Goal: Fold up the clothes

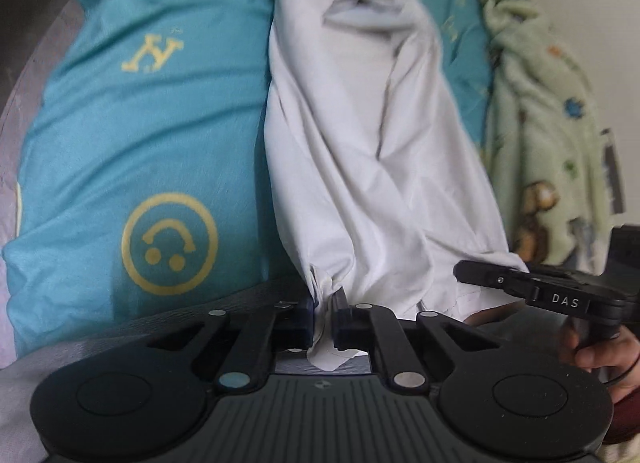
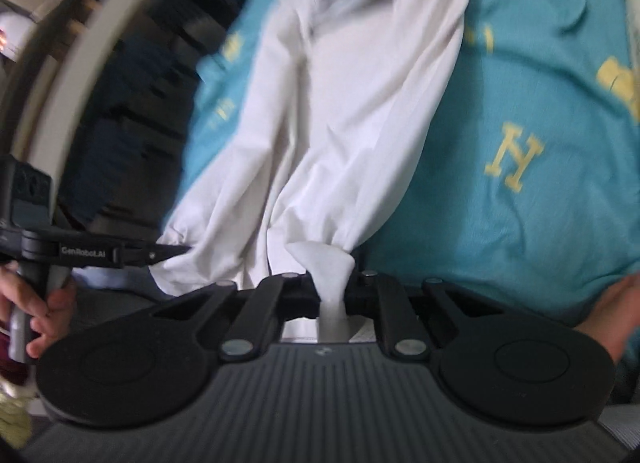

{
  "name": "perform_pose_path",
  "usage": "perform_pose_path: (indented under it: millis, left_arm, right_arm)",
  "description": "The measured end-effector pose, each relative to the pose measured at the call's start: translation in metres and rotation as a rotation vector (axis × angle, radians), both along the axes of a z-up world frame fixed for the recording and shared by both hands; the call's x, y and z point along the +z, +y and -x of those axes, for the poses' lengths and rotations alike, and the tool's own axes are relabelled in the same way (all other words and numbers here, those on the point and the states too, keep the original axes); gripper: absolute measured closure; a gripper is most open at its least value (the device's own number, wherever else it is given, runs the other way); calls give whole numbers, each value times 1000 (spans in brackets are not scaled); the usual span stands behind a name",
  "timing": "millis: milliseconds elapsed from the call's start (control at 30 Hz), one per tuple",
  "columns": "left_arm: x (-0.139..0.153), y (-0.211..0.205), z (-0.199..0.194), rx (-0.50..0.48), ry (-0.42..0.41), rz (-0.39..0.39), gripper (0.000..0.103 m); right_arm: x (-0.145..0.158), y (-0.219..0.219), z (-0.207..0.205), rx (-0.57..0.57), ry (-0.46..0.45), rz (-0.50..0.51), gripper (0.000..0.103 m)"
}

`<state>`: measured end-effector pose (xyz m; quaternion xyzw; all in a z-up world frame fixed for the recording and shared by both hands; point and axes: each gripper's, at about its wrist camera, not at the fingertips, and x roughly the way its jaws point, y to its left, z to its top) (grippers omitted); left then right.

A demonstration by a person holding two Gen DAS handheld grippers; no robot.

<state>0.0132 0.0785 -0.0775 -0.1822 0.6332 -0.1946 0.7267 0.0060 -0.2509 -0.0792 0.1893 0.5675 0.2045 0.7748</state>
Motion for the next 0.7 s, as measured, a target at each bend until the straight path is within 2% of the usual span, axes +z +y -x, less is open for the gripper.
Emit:
perform_pose_path:
  millis: [200, 333, 467, 567, 700]
  left_arm:
    - [78, 15, 40, 86, -151, 136, 95]
    - [106, 19, 86, 105, -207, 200, 96]
    - [114, 26, 137, 106, -222, 233, 96]
    - [114, 28, 169, 107, -236, 241, 96]
    - [111, 29, 168, 127, -274, 245, 95]
  right_arm:
    - [73, -42, 34, -55, -166, -96, 94]
    - [98, -59, 75, -66, -234, -111, 94]
    - [100, -71, 124, -71, -252, -129, 94]
    - [101, -72, 128, -91, -266, -132, 95]
    - [102, -73, 134, -119, -284, -137, 95]
